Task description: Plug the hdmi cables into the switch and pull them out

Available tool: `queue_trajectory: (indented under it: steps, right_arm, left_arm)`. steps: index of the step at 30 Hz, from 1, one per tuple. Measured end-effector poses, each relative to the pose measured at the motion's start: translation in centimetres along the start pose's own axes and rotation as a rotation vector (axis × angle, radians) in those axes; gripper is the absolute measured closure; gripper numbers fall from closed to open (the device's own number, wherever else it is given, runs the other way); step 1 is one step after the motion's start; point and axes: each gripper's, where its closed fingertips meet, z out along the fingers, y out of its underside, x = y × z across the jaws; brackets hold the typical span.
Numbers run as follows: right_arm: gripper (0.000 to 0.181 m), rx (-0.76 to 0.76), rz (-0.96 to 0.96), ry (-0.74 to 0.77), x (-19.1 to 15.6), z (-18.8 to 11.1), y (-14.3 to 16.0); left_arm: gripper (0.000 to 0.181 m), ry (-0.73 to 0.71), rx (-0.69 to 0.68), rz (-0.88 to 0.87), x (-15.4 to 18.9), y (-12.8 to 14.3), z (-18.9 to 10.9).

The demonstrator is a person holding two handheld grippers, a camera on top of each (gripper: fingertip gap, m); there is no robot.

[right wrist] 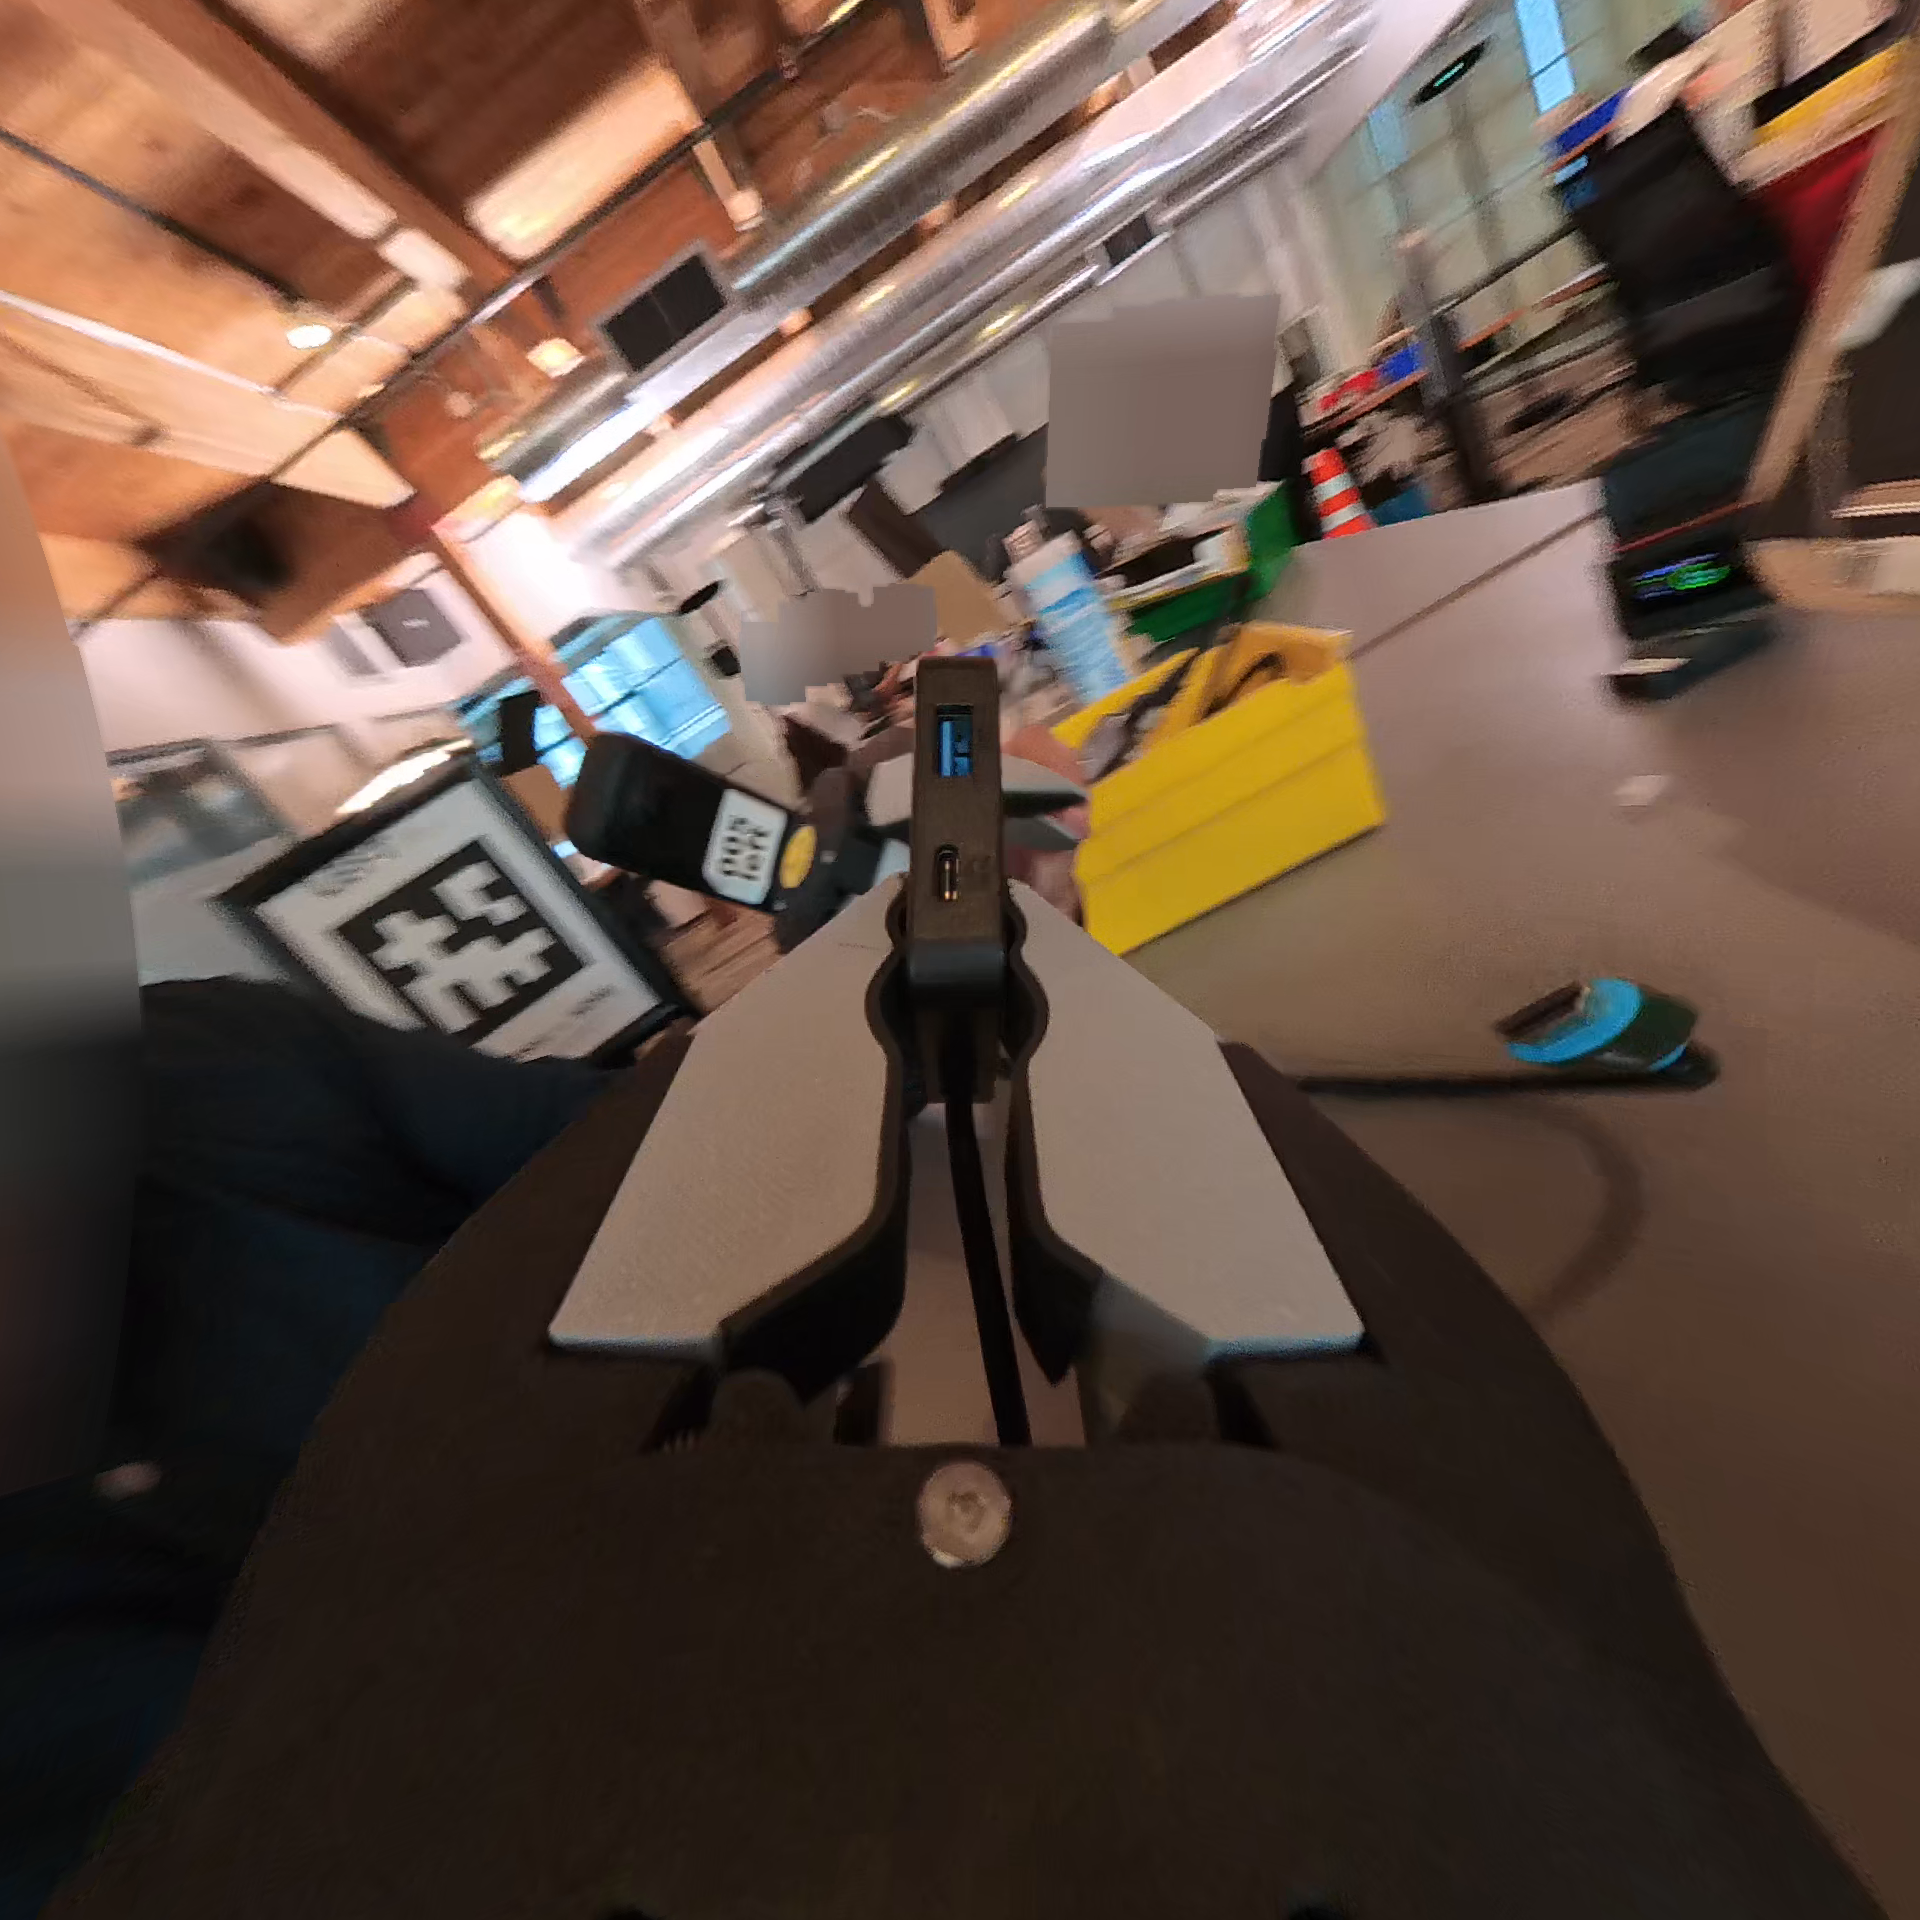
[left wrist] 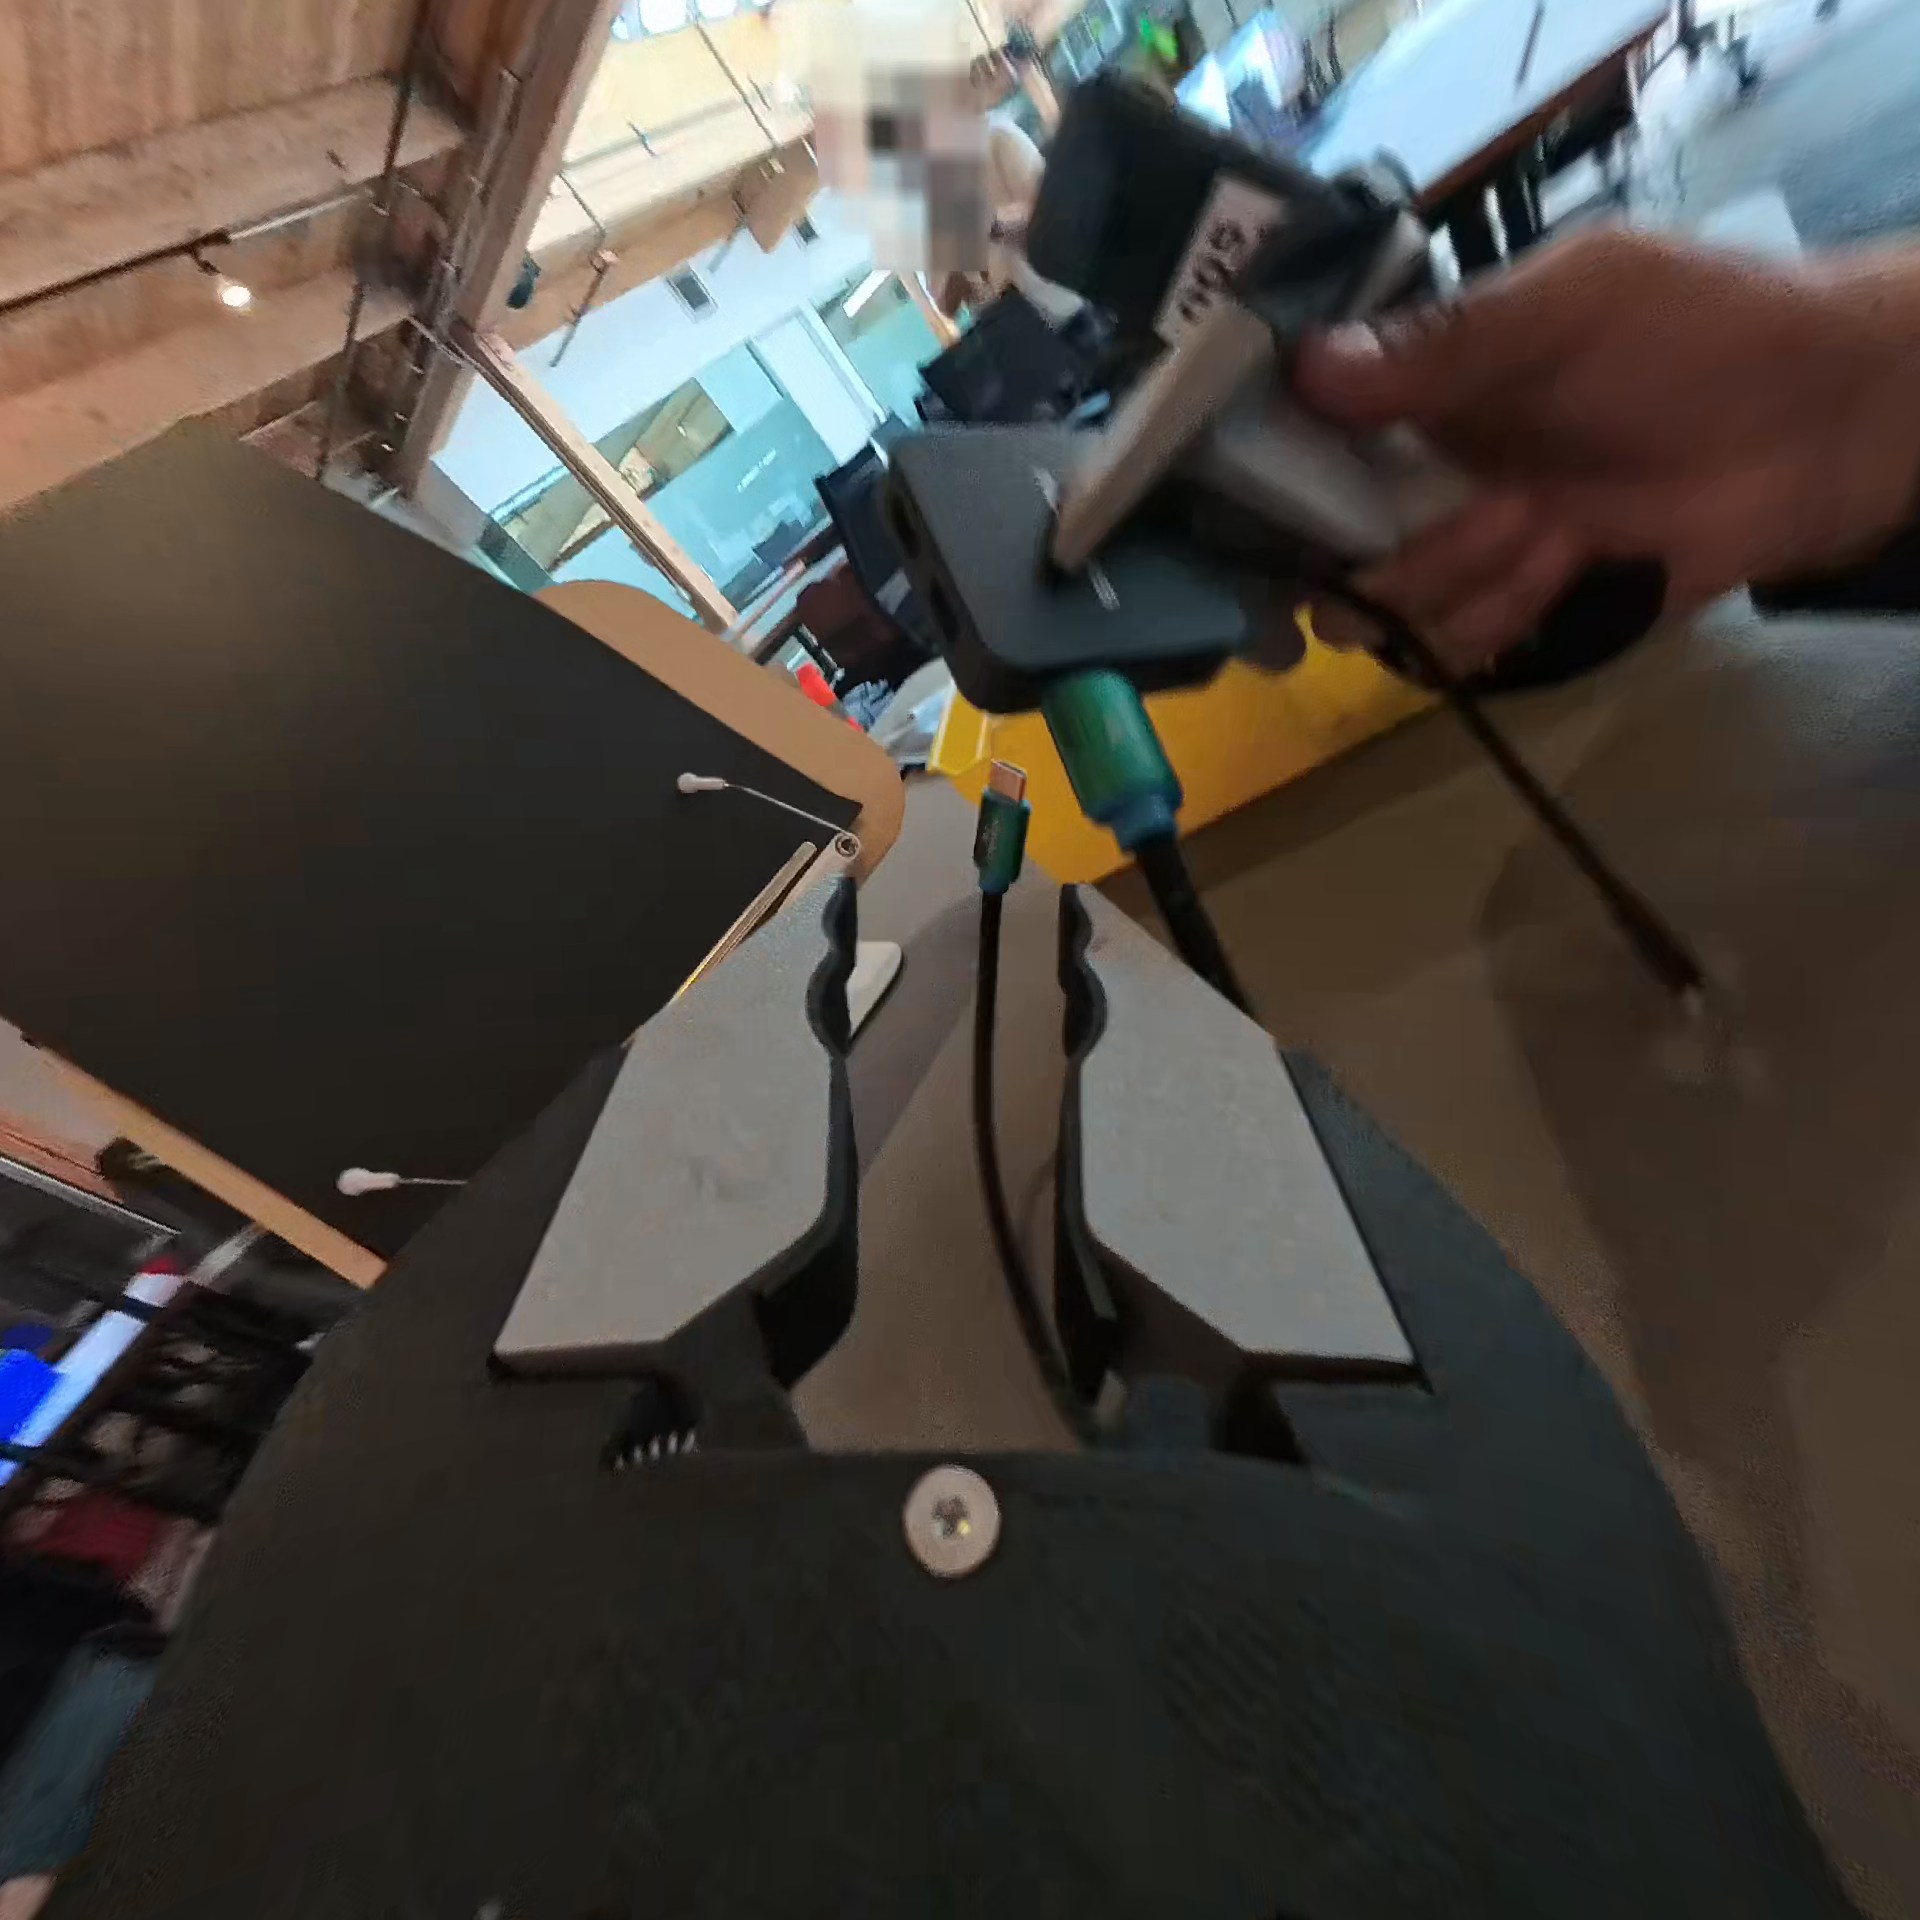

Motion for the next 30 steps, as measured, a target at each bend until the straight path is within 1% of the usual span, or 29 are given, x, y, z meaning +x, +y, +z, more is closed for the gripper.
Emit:
queue_trajectory:
  steps: [2,4,6,8,10,12,13,16,17,18,20,21,23,24,27,30]
  right_arm:
    - [0.17,-0.032,0.036,-0.051,-1.6,-0.2,-0.1]
    - [0.17,-0.063,0.096,-0.103,-2.8,-0.2,0.0]
    - [0.17,-0.104,0.17,-0.127,-3.5,-0.2,0.5]
    - [0.17,-0.147,0.226,-0.133,-3.7,-0.1,1.2]
    - [0.169,-0.179,0.27,-0.166,-4.1,-0.1,1.8]
    - [0.169,-0.195,0.315,-0.206,-4.8,-0.1,2.0]
    - [0.17,-0.206,0.327,-0.231,-5.2,-0.2,2.2]
    - [0.169,-0.257,0.351,-0.321,-6.8,0.0,2.9]
    - [0.17,-0.28,0.358,-0.337,-7.0,0.1,3.3]
    - [0.17,-0.295,0.367,-0.357,-7.1,0.1,3.7]
    - [0.169,-0.279,0.384,-0.38,-7.0,0.1,3.5]
    - [0.169,-0.265,0.387,-0.375,-6.7,0.0,3.3]
    - [0.169,-0.258,0.38,-0.335,-6.0,-0.2,3.2]
    - [0.169,-0.263,0.372,-0.304,-5.5,-0.2,3.4]
    - [0.16,-0.282,0.344,-0.18,-3.7,-0.4,3.9]
    - [0.148,-0.269,0.231,0.038,-0.8,-1.3,3.4]
  left_arm:
    - [0.134,0.052,-0.051,0.087,1.3,-0.5,-0.4]
    - [0.127,0.058,-0.095,0.218,2.0,-1.2,-0.6]
    - [0.126,0.031,-0.106,0.387,2.4,-2.6,-0.6]
    - [0.126,-0.005,-0.089,0.566,2.8,-4.6,-0.7]
    - [0.12,-0.035,-0.093,0.75,3.1,-6.1,-0.6]
    - [0.127,-0.106,-0.078,0.983,3.3,-7.5,-0.5]
    - [0.13,-0.102,-0.057,1.077,4.0,-7.9,-0.4]
    - [0.135,-0.051,-0.031,1.253,5.7,-7.8,-0.2]
    - [0.139,-0.068,-0.004,1.307,6.0,-8.2,-0.2]
    - [0.149,-0.088,0.03,1.354,6.1,-8.7,-0.3]
    - [0.149,-0.093,0.038,1.403,6.0,-8.6,-0.3]
    - [0.152,-0.117,0.03,1.404,5.5,-8.5,-0.3]
    - [0.166,-0.167,0.024,1.377,4.5,-8.3,-0.3]
    - [0.167,-0.167,0.004,1.353,4.2,-7.9,-0.2]
    - [0.169,-0.126,-0.087,1.243,3.8,-6.2,0.3]
    - [0.169,-0.117,-0.174,1.163,3.2,-4.6,1.2]
